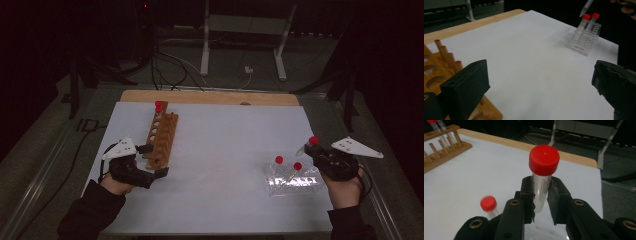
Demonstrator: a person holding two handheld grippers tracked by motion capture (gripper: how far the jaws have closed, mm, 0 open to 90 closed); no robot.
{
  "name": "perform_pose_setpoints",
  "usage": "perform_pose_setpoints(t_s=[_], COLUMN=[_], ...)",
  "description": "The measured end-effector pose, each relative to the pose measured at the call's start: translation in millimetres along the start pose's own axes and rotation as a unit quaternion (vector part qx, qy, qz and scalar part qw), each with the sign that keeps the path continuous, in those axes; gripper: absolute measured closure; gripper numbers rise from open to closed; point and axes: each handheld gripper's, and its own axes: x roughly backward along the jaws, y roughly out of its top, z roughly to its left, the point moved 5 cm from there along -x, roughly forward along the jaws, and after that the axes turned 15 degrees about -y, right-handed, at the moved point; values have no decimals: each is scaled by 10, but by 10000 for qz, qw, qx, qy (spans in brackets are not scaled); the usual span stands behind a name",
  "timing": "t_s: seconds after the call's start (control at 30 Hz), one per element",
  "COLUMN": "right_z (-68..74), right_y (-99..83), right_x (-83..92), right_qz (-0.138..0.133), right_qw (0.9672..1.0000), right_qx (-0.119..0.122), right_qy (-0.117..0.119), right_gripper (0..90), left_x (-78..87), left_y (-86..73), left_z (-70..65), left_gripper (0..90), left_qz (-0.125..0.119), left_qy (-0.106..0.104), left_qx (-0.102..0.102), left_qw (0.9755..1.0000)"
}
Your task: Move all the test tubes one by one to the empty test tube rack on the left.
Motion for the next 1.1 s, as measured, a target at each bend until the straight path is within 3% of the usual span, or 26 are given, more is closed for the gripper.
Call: perform_pose_setpoints(t_s=[0.23, 0.4, 0.7, 1.1], right_z=[258, 567, 1088, 1460], right_y=[173, 217, 118, 36], right_x=[-53, -88, -106, -28], right_qz=[-116, -125, -9, 41], right_qw=[9993, 9970, 9889, 9787], right_qx=[112, 310, 651, 901], right_qy=[340, 703, 1337, 1843], right_gripper=[751, 751, 751, 751], left_x=[-68, -152, -336, -632], left_y=[61, 133, 242, 444], left_z=[-35, -68, -140, -311], left_gripper=[20, 20, 20, 20], left_qz=[48, 55, 169, 245], left_qy=[-85, -125, -355, -789], left_qx=[-60, -134, -271, -490], left_qw=[9999, 9998, 9989, 9954])
